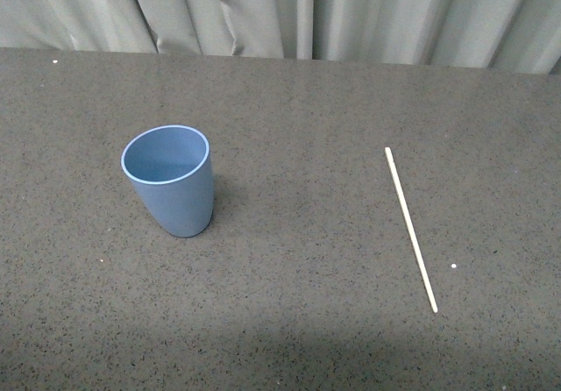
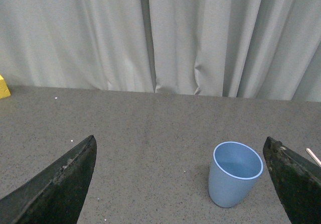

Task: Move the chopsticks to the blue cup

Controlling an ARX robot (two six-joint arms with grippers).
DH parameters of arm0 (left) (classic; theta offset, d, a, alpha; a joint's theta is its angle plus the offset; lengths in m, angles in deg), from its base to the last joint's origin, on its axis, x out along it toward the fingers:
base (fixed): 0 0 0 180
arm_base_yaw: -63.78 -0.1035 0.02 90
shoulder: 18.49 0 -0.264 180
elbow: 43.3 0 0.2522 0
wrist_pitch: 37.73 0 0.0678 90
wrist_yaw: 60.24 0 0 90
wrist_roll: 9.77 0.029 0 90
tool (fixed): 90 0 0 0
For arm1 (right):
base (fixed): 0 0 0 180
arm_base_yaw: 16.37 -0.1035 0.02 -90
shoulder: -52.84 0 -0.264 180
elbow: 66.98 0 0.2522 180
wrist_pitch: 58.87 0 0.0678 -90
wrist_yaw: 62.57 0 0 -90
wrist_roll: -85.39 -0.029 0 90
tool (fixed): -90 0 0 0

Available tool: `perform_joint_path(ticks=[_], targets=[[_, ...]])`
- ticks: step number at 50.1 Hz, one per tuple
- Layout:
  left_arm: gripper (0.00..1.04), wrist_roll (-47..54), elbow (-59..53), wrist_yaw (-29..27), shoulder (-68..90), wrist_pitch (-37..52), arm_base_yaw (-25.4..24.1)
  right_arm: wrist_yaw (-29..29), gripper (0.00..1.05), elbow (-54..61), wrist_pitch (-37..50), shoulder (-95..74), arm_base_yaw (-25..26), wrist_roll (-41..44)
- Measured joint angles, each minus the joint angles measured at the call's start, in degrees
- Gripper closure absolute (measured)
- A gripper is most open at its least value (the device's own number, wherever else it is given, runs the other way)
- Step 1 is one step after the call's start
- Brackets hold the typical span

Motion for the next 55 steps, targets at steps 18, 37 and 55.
perform_joint_path(ticks=[18,37,55], targets=[[0.07,0.02,0.00,0.00,0.00,0.00,0.00,0.00,0.09,0.00,0.00,0.00,0.00,0.00],[0.07,0.00,0.00,0.00,0.00,0.00,0.00,0.00,0.09,0.00,0.00,0.00,0.00,0.00],[0.07,0.00,0.00,0.00,0.00,0.00,0.00,-0.02,0.09,0.00,0.00,0.00,0.00,0.00]])
